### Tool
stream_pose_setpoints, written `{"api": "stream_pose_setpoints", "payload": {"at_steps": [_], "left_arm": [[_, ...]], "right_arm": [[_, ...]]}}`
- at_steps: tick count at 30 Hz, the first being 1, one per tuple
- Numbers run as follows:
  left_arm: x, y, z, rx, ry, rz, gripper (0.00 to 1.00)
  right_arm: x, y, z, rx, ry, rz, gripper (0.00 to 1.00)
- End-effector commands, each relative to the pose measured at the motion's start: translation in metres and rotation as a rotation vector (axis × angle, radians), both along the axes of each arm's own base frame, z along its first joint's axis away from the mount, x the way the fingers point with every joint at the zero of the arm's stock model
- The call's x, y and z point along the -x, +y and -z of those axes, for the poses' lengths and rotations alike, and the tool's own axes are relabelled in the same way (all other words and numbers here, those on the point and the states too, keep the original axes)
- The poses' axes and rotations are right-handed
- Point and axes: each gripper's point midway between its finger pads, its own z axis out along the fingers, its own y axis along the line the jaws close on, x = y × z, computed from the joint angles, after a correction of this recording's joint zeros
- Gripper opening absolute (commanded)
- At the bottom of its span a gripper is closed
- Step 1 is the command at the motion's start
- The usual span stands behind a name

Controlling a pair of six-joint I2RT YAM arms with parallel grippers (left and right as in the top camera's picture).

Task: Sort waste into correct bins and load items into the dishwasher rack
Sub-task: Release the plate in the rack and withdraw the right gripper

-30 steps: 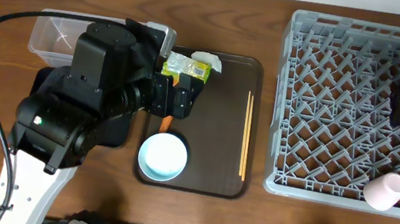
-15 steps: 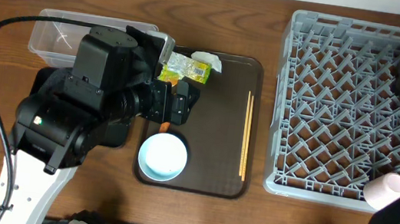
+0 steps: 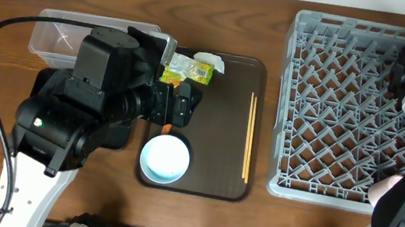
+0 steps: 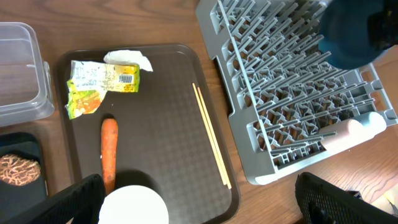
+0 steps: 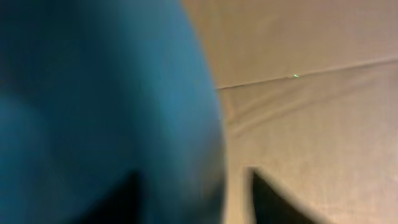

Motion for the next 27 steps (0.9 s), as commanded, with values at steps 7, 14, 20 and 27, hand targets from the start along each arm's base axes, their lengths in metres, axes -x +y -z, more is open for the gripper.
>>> {"api": "stream_pose_setpoints", "payload": {"at_steps": [7, 14, 20, 27], "left_arm": [[0.004, -0.001, -0.006, 0.014, -0.01, 0.005, 0.98], [0.004, -0.001, -0.006, 0.014, -0.01, 0.005, 0.98], [0.004, -0.001, -0.006, 0.014, -0.01, 0.005, 0.98], [0.004, 0.0, -0.005, 0.012, -0.007, 0.005, 0.98]], "right_arm": [[-0.015, 0.027, 0.015, -0.053, 0.044, -0.097, 0.99], [-0.029, 0.071, 0.034, -0.148, 0.095, -0.231, 0.99], [-0.03, 0.099, 0.034, -0.164, 0.061, -0.249, 0.99], [-0.027, 0.112, 0.0, -0.146, -0.043, -0.265, 0.99]]}}
